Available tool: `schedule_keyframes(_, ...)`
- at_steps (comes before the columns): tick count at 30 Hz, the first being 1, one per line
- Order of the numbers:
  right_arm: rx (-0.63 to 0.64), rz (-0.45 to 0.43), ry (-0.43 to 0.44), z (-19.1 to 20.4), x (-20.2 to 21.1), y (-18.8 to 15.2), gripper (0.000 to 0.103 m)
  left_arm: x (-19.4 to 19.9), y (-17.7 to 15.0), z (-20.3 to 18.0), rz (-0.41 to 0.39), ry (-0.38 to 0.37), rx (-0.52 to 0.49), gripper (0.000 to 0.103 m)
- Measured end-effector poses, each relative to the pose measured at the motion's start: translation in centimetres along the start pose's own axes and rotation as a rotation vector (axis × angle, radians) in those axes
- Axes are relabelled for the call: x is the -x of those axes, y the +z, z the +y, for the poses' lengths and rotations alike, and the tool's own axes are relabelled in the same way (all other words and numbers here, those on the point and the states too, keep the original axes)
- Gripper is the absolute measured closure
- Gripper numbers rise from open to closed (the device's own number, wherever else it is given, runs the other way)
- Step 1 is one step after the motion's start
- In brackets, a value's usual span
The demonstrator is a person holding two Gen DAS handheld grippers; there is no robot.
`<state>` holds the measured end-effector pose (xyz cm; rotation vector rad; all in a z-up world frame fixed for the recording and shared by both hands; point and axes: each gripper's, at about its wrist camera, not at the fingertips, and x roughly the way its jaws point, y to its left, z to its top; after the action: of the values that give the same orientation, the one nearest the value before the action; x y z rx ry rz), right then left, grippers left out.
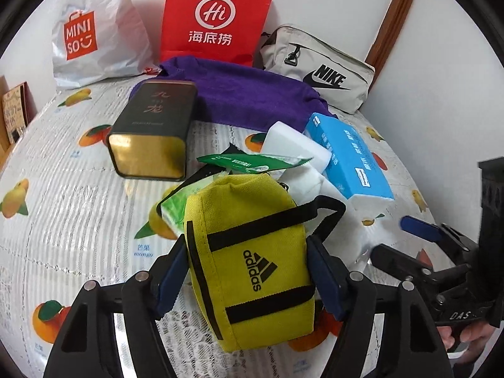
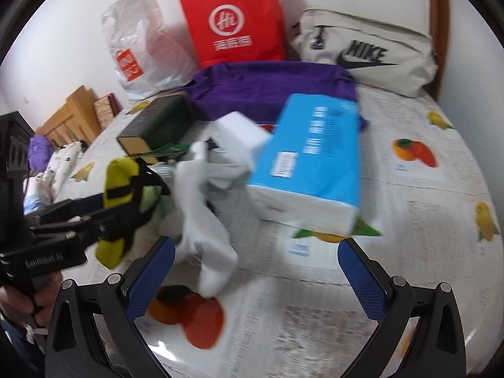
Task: Organize soft objects
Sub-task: 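Grasp the yellow Adidas bag with the left tool while the right tool grasps the white glove, then carry the yellow bag to the purple towel with the left tool while the right tool carries the glove there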
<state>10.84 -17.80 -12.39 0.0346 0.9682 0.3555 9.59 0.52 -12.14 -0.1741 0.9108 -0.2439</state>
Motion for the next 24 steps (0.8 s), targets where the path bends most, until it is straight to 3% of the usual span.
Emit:
schedule_keyframes(3,0.018,0.025,0.028,1.0,-1.4,0.0,0.004,0.2,-0.3,0.8,0.001,-0.023,0.019,0.032)
schedule_keyframes(5,0.027,0.032,0.051,1.5,-2.3,0.1,0.015,0.3,-0.4,1.4,0.001,-0.028,0.025,0.032)
schedule_keyframes(8,0.042,0.045,0.079,2.2,-3.6,0.0,0.048,0.2,-0.7,2.2,0.006,-0.033,0.032,0.032)
schedule_keyframes(10,0.057,0.052,0.089,2.5,-4.0,0.0,0.079,0.2,-0.8,3.0,0.003,-0.028,0.049,0.032)
schedule_keyframes(17,0.091,-0.005,0.061,2.9,-2.1,0.5,0.084,1.2,-0.5,4.9,-0.023,-0.008,0.072,0.032)
schedule_keyframes(20,0.078,-0.028,0.041,2.1,-0.7,0.7,0.084,2.2,-0.2,5.0,-0.042,-0.045,0.070,0.032)
schedule_keyframes(24,0.050,-0.059,0.023,0.9,1.0,1.1,0.084,2.9,0.4,4.7,-0.051,-0.019,0.056,0.032)
